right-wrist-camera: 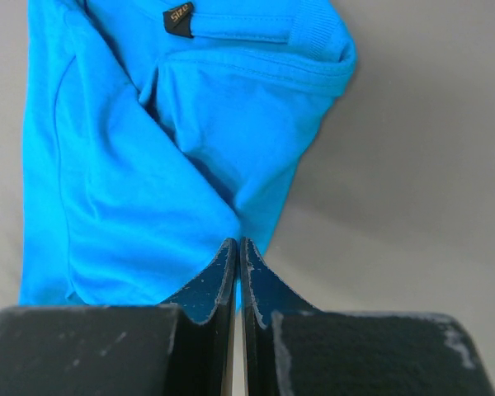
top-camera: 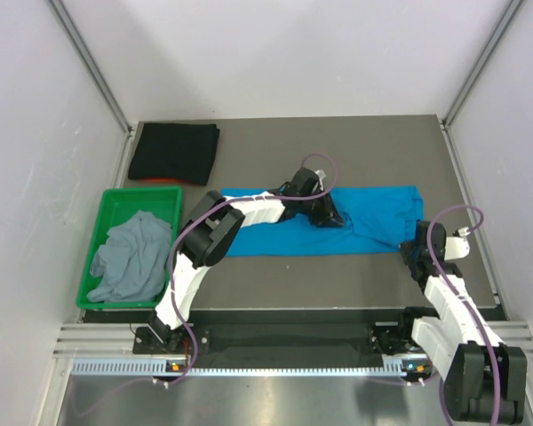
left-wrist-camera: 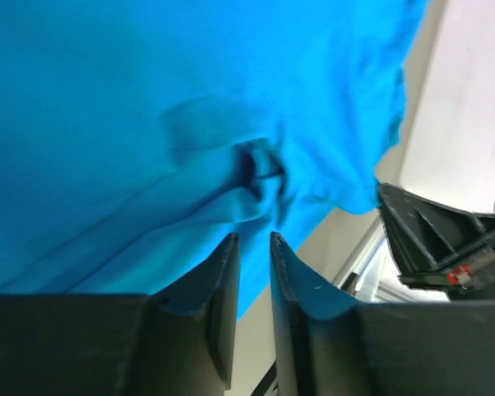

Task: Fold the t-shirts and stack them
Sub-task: Fold the tshirt

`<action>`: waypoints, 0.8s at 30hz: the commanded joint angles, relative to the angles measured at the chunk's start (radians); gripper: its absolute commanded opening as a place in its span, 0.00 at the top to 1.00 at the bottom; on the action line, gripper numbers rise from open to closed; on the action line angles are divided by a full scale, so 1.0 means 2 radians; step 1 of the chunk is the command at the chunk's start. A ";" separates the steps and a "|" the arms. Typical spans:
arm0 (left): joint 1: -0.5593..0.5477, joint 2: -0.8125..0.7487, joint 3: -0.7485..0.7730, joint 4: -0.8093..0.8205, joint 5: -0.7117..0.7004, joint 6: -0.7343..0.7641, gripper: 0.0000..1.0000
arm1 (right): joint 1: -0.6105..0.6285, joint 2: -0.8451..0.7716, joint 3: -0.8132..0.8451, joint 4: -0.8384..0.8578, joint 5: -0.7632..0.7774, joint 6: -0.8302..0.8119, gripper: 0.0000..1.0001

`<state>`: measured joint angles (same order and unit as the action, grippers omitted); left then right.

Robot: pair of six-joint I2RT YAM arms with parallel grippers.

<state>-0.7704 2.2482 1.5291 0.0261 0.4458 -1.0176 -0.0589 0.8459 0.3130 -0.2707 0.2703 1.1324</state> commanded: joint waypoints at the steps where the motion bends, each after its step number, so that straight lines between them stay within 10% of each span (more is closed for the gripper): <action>1: -0.005 -0.037 -0.004 0.077 0.028 0.012 0.73 | 0.004 -0.006 0.012 0.023 0.014 0.010 1.00; 24: -0.037 0.016 0.022 0.056 -0.033 0.013 0.65 | 0.004 -0.009 0.015 0.024 -0.006 0.000 1.00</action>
<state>-0.8417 2.2646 1.5414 0.1421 0.4213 -1.0126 -0.0589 0.8444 0.3141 -0.2684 0.2577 1.1370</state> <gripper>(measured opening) 0.348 0.009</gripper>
